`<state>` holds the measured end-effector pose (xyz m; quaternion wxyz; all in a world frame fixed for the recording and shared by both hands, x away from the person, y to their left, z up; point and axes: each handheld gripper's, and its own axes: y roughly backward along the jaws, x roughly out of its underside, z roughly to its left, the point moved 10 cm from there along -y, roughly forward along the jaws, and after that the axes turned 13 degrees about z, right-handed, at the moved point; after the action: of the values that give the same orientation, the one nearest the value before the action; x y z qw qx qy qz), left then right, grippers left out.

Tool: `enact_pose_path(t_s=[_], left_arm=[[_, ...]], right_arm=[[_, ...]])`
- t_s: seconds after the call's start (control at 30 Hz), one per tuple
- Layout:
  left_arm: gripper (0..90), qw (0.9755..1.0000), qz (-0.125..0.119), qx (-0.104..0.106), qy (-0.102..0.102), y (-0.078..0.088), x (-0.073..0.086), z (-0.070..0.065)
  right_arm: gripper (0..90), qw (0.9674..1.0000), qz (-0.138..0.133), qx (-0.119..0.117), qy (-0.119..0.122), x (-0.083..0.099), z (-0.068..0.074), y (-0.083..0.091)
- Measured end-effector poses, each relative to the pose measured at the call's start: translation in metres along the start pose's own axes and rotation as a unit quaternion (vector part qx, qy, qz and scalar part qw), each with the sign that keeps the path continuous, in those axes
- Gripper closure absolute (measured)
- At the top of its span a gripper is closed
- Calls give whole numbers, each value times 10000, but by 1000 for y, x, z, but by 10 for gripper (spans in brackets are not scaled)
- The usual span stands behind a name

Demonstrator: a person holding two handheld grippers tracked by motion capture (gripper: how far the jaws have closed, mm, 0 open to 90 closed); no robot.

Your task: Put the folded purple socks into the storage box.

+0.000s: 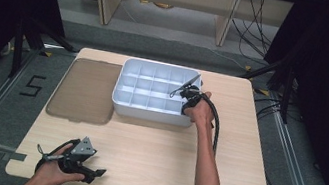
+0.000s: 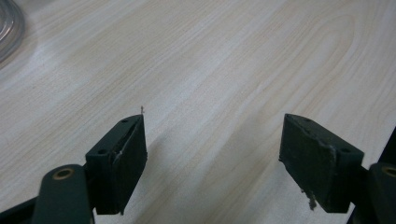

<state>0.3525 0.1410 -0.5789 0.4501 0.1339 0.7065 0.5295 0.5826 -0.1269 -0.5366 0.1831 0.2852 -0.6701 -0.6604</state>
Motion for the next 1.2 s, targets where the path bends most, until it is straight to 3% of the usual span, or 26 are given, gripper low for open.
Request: enact_pose_path(t_s=[0.1, 0.13, 0.23, 0.27, 0.4, 0.43, 0.47, 0.53, 0.57, 0.6, 0.8, 1.03, 1.07, 1.13, 1.2], left_arm=[[223, 9999, -27, 21, 154, -1, 0, -1], [223, 10000, 18, -73, -42, -1, 0, 4], [223, 10000, 21, -65, -65, -1, 0, 3], [223, 9999, 32, 29, 129, -2, 1, 0], [223, 9999, 15, -14, 106, -2, 1, 1], [224, 9999, 52, 19, 121, -2, 1, 0], [224, 9999, 11, -7, 128, -1, 0, 0], [224, 9999, 18, 5, 124, -1, 1, 1], [224, 10000, 44, -59, -38, -1, 0, 3], [224, 10000, -13, -62, 35, -1, 0, 2], [224, 10000, -25, -18, 38, 0, 0, 2], [224, 10000, -25, -48, 16, 0, -1, 3], [224, 10000, -31, -47, 62, 0, 0, 2], [224, 10000, -1, -91, -34, 0, 0, 4], [223, 10000, -22, -17, 83, 0, 0, 2]], right_arm=[[791, 9998, -215, -20, 34, 1, -6, 11], [784, 9997, -190, -128, -99, 2, -4, 14], [757, 9991, -390, -102, -92, 4, -10, 29], [755, 9988, -438, -186, -119, 5, -9, 34], [753, 9974, -655, -197, -216, 7, -9, 50], [753, 9969, -757, -144, -137, 6, -11, 52], [753, 9970, -698, -256, -222, 9, -8, 54], [753, 9966, -792, -150, -157, 10, -11, 56], [753, 9963, -829, -141, -203, 11, -11, 59], [753, 9961, -854, -129, -173, 11, -12, 60], [739, 9938, -1095, -164, -127, 13, -7, 72], [705, 9930, -1140, -279, -121, 18, 1, 76], [694, 9929, -1173, -203, -85, 18, -1, 76], [680, 9923, -1204, -266, -88, 19, 0, 76], [649, 9918, -1259, -209, -73, 20, -2, 75]])
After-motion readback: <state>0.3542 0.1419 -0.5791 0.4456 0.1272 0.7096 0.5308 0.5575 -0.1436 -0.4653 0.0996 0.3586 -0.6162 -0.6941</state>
